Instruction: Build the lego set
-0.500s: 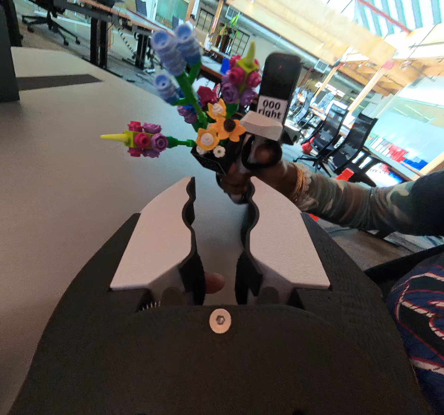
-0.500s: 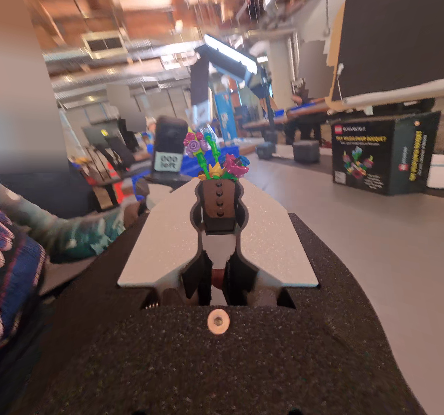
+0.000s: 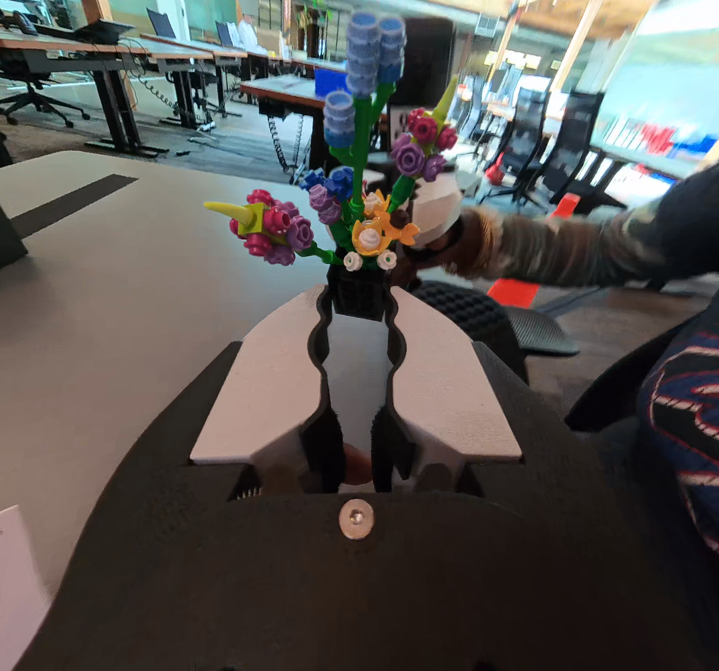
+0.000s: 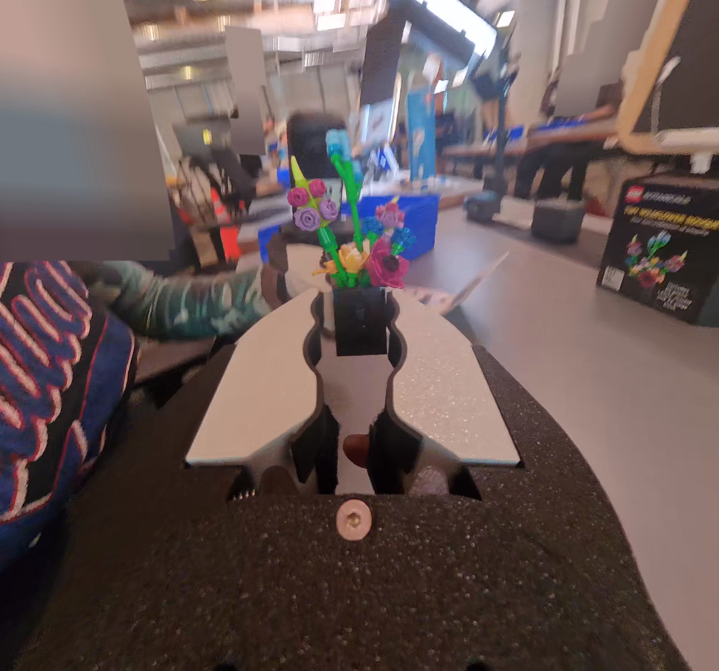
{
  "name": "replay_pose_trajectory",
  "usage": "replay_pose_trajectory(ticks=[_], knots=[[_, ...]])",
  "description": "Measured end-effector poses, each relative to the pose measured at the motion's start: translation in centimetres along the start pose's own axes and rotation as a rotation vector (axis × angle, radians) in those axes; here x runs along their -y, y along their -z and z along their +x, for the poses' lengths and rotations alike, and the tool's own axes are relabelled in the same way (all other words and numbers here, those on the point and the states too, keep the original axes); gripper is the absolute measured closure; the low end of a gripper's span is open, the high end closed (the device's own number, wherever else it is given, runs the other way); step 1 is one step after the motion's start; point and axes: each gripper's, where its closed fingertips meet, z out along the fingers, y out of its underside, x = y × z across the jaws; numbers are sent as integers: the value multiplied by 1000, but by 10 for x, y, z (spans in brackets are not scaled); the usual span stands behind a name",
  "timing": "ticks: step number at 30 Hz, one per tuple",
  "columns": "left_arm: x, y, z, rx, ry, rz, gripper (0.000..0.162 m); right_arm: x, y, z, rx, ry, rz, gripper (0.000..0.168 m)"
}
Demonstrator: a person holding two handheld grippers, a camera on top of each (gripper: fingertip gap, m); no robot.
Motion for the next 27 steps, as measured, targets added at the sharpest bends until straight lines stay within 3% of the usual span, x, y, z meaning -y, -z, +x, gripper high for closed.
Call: replay_pose_trajectory(ticks=[5,9,18,27], knots=[[-11,6,-1,27,-123,-158,137,-23,5,-3,41,20,-471,121],[-14,4,0,18,-149,-198,137,-28,4,-2,58,8,-644,128],[-34,-5,-16,32,-195,-329,136,-49,9,16,-32,49,-685,142],[-60,-8,-60,247,-140,-435,133,-95,32,68,-260,88,-646,142]])
